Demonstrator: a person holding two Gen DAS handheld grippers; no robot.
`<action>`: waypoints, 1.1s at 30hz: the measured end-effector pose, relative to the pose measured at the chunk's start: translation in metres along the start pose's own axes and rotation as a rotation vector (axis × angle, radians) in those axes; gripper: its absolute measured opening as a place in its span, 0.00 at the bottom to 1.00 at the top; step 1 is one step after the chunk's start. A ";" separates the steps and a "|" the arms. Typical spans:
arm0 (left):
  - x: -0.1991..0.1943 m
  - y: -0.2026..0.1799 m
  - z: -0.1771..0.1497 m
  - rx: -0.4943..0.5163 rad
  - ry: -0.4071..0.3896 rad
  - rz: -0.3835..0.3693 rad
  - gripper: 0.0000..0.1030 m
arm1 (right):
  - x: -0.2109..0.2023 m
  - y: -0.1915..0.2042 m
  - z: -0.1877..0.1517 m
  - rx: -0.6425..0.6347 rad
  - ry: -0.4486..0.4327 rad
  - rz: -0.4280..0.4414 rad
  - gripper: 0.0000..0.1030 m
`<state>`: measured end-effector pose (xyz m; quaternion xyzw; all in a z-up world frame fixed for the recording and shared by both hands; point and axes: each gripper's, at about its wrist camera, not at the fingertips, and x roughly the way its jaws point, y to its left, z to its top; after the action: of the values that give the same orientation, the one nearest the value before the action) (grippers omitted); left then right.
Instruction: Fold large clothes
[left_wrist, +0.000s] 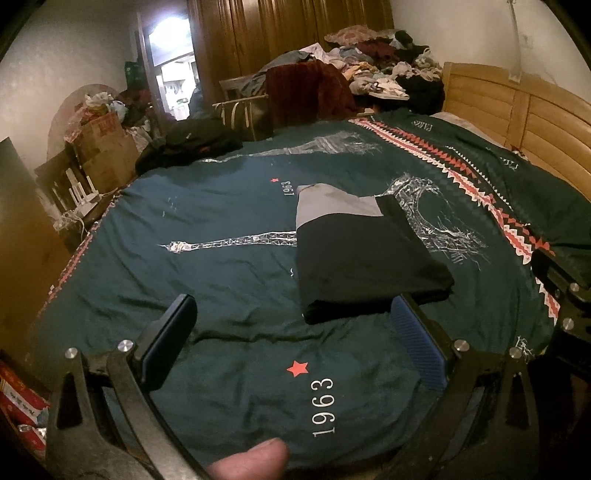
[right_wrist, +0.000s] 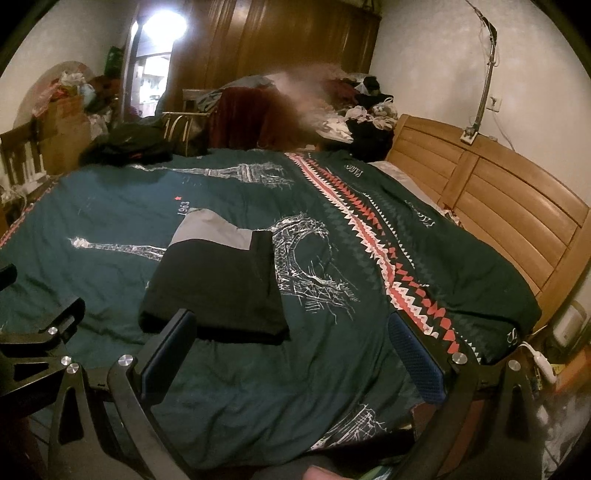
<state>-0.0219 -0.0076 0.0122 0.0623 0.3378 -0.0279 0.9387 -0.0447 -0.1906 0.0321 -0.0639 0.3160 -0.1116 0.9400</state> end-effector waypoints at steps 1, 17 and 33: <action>0.001 0.000 0.000 -0.002 0.004 -0.003 1.00 | 0.000 0.000 0.000 -0.001 0.000 0.000 1.00; 0.011 0.002 -0.003 -0.003 0.035 -0.012 1.00 | 0.013 0.000 -0.010 -0.007 0.047 0.038 1.00; 0.005 -0.001 0.006 -0.015 0.016 -0.041 1.00 | 0.024 -0.016 -0.002 0.048 0.065 0.066 1.00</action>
<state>-0.0149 -0.0098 0.0133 0.0483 0.3469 -0.0441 0.9356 -0.0300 -0.2119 0.0193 -0.0272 0.3456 -0.0899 0.9337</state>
